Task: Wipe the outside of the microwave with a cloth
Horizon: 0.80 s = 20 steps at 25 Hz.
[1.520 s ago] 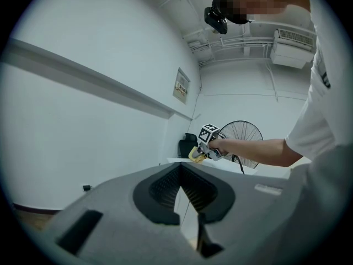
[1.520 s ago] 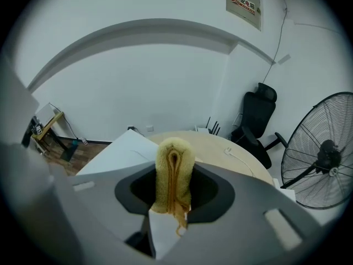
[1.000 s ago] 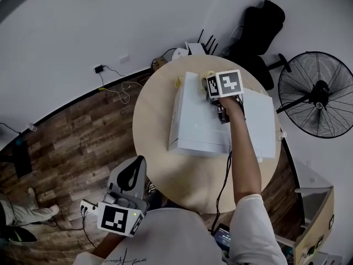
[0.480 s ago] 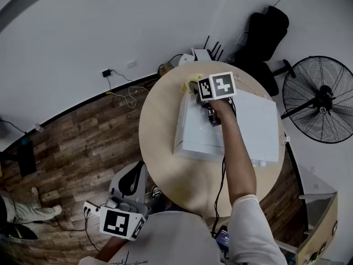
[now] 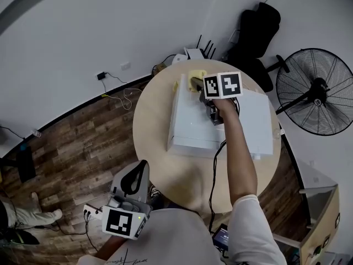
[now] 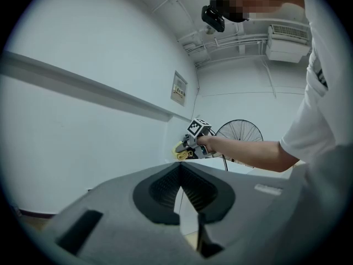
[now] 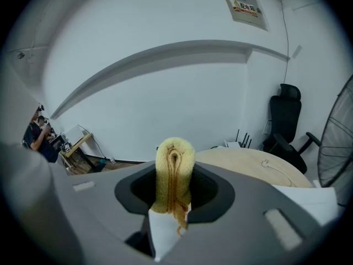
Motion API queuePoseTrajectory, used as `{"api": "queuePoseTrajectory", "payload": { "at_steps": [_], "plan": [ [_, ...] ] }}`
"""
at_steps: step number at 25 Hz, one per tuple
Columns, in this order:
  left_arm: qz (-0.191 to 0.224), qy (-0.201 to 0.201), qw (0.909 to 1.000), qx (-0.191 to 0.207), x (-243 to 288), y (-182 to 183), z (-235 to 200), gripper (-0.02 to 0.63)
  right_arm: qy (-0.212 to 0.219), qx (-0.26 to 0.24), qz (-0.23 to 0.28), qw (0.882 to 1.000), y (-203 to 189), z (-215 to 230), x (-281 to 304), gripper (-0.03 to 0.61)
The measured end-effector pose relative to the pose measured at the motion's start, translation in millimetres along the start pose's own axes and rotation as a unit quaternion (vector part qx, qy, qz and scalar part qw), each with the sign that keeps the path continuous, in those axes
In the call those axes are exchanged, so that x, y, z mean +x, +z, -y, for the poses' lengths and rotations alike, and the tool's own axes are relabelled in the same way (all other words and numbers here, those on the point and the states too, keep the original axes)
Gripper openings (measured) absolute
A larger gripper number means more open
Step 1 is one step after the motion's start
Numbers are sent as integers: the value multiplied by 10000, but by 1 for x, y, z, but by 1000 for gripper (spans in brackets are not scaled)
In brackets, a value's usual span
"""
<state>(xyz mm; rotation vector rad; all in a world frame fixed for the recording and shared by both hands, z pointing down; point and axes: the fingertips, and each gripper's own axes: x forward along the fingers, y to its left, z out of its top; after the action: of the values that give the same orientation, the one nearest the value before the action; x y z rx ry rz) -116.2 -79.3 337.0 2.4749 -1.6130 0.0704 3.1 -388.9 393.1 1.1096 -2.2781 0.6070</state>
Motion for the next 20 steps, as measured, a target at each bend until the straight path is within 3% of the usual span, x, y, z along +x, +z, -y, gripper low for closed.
{"api": "queuePoseTrajectory", "payload": {
  "at_steps": [10, 20],
  "plan": [
    [44, -499, 9987, 69, 12, 0, 43, -11, -529, 345, 103, 9980, -37, 67, -71, 132],
    [-18, -1036, 9945, 172, 42, 1, 90, -11, -1346, 742, 158, 9880, -79, 165, -152, 132]
  ]
}}
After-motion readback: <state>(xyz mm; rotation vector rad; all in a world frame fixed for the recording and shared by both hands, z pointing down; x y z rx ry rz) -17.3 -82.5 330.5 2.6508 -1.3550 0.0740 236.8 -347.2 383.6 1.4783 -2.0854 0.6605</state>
